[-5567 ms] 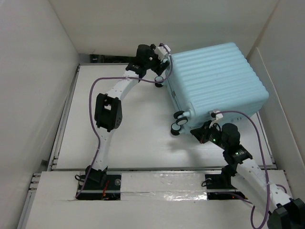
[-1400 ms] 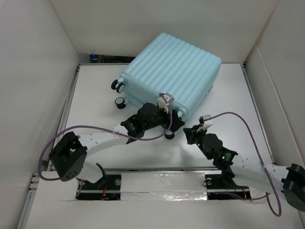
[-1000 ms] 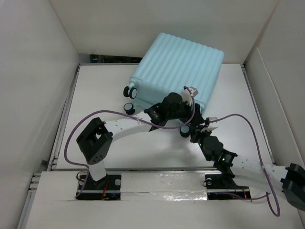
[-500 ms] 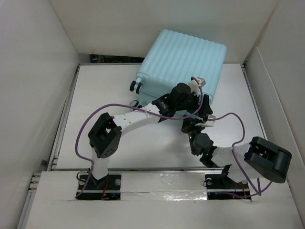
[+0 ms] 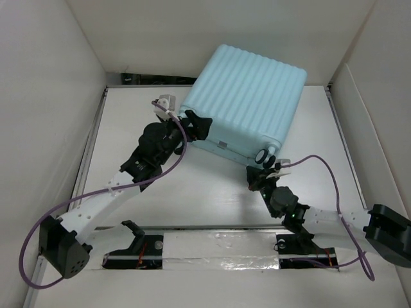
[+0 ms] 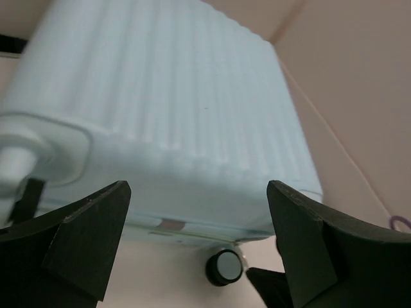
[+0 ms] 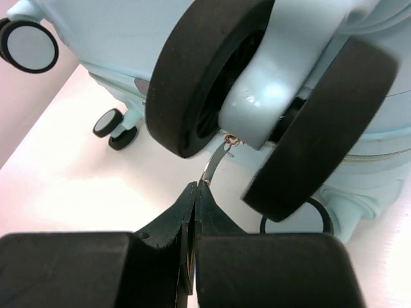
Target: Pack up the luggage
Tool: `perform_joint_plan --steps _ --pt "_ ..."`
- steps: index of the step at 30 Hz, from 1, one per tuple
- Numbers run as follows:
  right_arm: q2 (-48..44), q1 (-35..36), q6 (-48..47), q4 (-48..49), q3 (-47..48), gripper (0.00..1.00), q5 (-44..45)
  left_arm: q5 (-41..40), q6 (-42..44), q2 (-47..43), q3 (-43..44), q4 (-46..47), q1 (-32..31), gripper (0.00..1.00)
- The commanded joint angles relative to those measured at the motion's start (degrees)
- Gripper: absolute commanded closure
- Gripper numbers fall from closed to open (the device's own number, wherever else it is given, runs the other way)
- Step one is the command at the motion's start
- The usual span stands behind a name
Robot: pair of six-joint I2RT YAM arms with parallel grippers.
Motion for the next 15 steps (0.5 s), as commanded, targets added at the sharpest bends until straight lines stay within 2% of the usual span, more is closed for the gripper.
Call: perform_joint_plan --steps 1,3,7,12,15 --pt "-4.56 0.25 1.57 -5.16 0.14 1.00 -7.26 -15.93 3.31 -3.68 -2.02 -11.98 0.64 0.15" --pt "-7.46 -0.28 0.78 -7.08 0.14 1.00 -7.79 -18.58 3.05 -3.43 -1.50 -18.65 3.89 0.15" --pt "-10.20 -2.48 1.04 -7.98 -0.65 1.00 -10.68 -18.06 4.63 -1.42 -0.80 -22.89 6.70 0.10" --pt "-9.50 -5.47 1.57 -4.65 -1.88 1.00 -15.16 -12.70 12.17 6.05 8.42 -31.94 8.29 0.09" --pt "-8.97 -5.99 1.92 -3.58 -2.41 1.00 -17.19 -10.24 16.57 9.84 12.12 -31.79 8.29 0.08"
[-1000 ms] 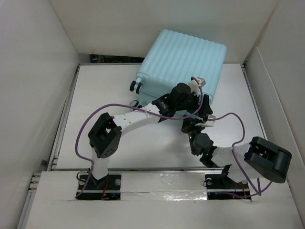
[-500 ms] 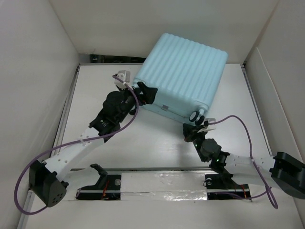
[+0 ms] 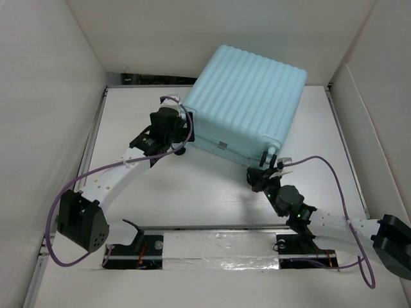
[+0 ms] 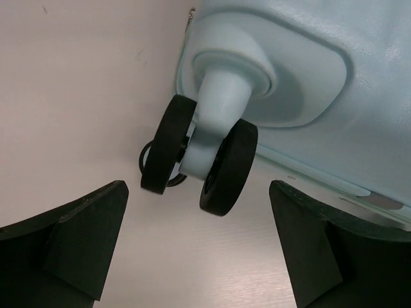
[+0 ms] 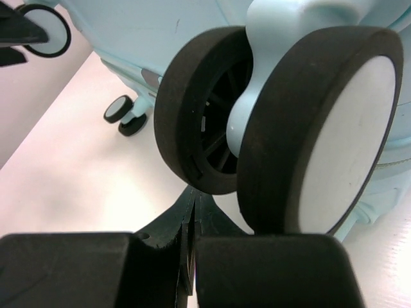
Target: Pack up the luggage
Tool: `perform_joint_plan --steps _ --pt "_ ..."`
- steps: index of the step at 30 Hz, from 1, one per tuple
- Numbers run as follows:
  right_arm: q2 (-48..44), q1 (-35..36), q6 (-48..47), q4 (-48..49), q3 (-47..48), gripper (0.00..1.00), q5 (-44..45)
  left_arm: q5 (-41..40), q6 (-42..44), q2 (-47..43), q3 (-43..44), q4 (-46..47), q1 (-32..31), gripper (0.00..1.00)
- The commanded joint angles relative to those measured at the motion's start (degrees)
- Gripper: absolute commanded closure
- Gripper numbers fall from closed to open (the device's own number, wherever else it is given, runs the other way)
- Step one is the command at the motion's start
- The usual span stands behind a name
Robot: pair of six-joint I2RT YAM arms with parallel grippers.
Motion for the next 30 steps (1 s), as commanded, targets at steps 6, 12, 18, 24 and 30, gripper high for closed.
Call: perform_joint_plan --steps 6,12,18,24,30 --pt "-0.31 -0.47 1.53 4.00 -0.37 1.00 -7.89 3.21 14.15 9.53 13.10 -5.28 0.67 0.16" --pt "-1.28 -0.47 0.65 1.37 0.76 1.00 -8.33 11.79 17.58 13.14 15.39 -5.46 1.19 0.90" --pt "3.97 0.23 -1.02 0.13 5.24 1.00 -11.48 22.63 14.52 13.15 19.34 -4.59 -7.12 1.00" --pt "15.75 3.48 -2.78 1.54 13.85 1.00 -16.75 29.13 6.69 12.00 22.51 5.07 -17.78 1.00" --pt "12.21 4.36 -1.11 -3.95 14.22 1.00 -10.21 23.55 0.36 5.77 17.87 10.53 -19.55 1.00"
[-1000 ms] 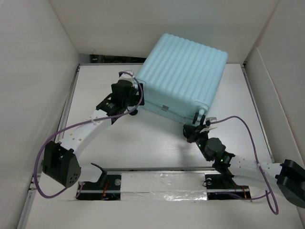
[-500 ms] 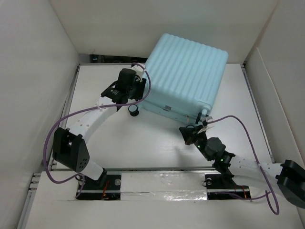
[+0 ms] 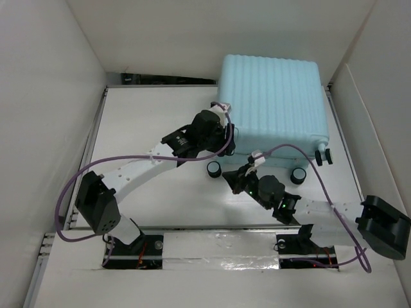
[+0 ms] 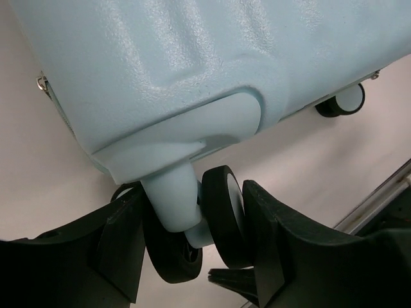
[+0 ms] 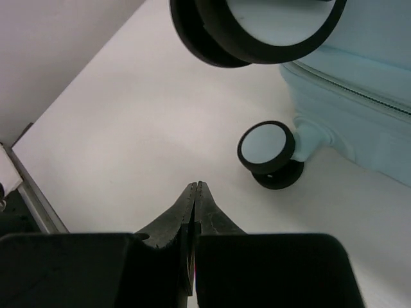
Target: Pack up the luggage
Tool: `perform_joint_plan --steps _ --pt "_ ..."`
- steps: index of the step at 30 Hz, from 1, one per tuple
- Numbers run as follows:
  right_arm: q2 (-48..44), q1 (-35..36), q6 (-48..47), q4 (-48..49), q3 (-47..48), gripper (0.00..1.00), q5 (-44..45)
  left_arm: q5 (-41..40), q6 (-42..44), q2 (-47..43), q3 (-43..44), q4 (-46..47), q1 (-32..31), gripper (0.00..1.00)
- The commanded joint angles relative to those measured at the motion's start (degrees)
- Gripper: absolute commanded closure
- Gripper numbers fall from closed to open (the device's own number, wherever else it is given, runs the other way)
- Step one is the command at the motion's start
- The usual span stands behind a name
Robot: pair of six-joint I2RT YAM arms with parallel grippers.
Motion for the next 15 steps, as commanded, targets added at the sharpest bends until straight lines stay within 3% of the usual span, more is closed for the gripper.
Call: perform_joint_plan --steps 1,3,10,15 --pt "-7.28 0.19 0.22 -5.12 0.60 1.00 6.12 6.32 0.55 -10.09 -0.36 17.59 -2.06 1.00" --pt "-15.68 -1.65 2.15 -13.44 -1.41 1.00 11.12 1.14 -1.02 -12.66 -6.16 19.25 -2.06 1.00" --pt "-37.40 -15.70 12.16 -36.06 -7.74 0.67 15.63 -5.91 -2.70 -19.34 -17.34 24.27 -2.06 1.00" --pt "-49.12 -18.88 20.43 -46.60 -10.04 0.55 18.08 -10.39 -4.11 -21.89 -23.49 29.63 -0.31 1.00"
